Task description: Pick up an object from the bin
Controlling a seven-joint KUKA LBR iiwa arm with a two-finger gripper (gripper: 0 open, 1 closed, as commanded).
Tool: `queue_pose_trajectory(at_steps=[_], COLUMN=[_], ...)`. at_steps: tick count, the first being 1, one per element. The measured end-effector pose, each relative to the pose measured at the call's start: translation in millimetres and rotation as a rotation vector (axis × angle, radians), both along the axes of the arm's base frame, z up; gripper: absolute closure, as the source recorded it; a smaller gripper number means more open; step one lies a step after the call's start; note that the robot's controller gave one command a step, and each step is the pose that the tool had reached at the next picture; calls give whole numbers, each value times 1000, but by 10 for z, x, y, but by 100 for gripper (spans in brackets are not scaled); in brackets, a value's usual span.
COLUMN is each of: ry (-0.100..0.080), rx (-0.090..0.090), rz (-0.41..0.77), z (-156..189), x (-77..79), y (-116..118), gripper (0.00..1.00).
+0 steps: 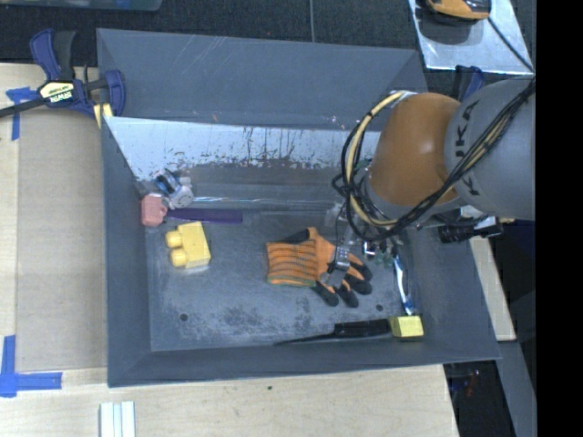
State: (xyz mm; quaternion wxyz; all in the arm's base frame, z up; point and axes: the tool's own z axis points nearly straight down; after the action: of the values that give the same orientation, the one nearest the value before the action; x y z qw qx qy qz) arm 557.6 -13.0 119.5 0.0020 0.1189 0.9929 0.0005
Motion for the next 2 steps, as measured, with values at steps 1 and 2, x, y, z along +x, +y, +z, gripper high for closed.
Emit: queue_pose_trajectory(at_steps=[1, 2], ry=[-14, -26], rx=[-4, -1], rz=[-67, -144], z=[-501, -584], x=[119, 150], y=[-107, -111], gripper=[0, 100])
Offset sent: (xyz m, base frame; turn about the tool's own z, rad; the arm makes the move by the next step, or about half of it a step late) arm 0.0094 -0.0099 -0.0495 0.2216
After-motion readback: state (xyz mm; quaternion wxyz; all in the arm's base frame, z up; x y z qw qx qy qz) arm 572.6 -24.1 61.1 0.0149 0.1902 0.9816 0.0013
